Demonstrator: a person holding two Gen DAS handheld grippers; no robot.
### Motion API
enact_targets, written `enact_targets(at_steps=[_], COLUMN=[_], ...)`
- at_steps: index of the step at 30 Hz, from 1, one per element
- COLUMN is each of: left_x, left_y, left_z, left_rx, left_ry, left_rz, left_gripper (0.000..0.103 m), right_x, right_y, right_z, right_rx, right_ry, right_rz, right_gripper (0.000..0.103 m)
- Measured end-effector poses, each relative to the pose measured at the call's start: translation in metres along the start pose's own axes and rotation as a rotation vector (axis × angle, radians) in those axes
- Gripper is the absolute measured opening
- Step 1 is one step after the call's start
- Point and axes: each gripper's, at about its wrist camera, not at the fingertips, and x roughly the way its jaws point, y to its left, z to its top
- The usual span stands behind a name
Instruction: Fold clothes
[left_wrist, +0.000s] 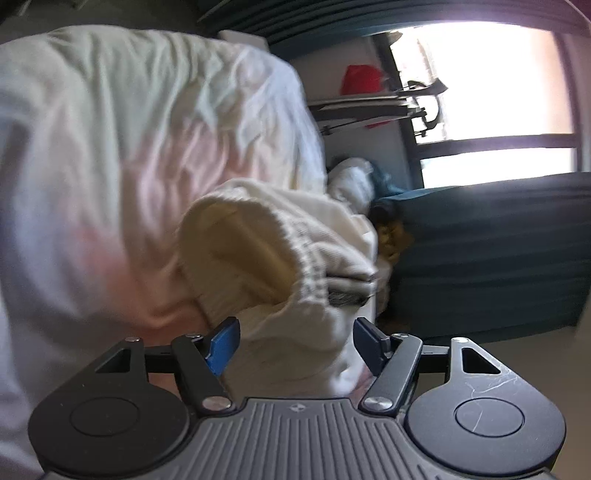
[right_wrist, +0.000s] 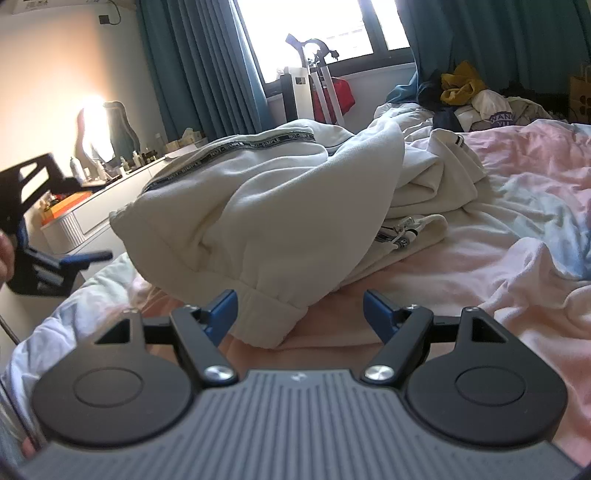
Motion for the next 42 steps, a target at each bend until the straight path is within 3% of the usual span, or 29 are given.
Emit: enact_targets(at_steps=[4,13,19,27,28,30,32,35,39,42], left_x=[-0.003,-0.012,0.01,0.059,0.065,0.075,0.075,0.063,0.048,0.048], left_y=[0.008,0.016,0.025,-0.014,-0.018,-0.026,-0.034,-0.049,-0.085,-0.114], left_z=[-0.001,0.01,0.014,-0.003,-0.005,-0.008,-0.002,0.015,0.07,0.12], left_rx=[-0.008,-0.099,-0.161,-0.062,-0.05,-0.035,-0.035,-0.016,0.043,0.116], left_ry=[-0.038,-0.139,-0.117,-0.036,-0.026,-0.014,-0.036,-0.128,-0.283,-0.414], left_rz=[0.09,-0.037,-0.026,-0.116,-0.127,-0.138,-0.152,-0.178,-0.15,-0.054], left_gripper=[0.073,0.086,0.086,0.084,0.081,0.061,0.017,0.015,0.013,0.012], right_x=[0.002,0.0,0.002,0.004,0.004,0.003,0.003,0.002,0.002,0.004], right_y=[0.0,-0.002,-0.003,-0.002,-0.002,-0.003,-0.004,-0.005,-0.008,-0.014], right_z=[-0.001,0.0,-0.001,-0.003,-0.004,-0.004,-0.004,-0.004,-0.002,0.001], right_rx=[-0.004,0.009,0.014,0.006,0.006,0.009,0.018,0.027,0.024,0.049], right_ry=[0.009,0.0,0.009,0.014,0.015,0.013,0.012,0.009,-0.008,-0.017], right_rz=[-0.004,-0.005,-0.003,-0.004,-0.006,-0.008,-0.01,-0.014,-0.027,-0.03], right_gripper=[0.077,0.077,0.077,0.077,0.077,0.077,0.077,0.077,0.077,0.077])
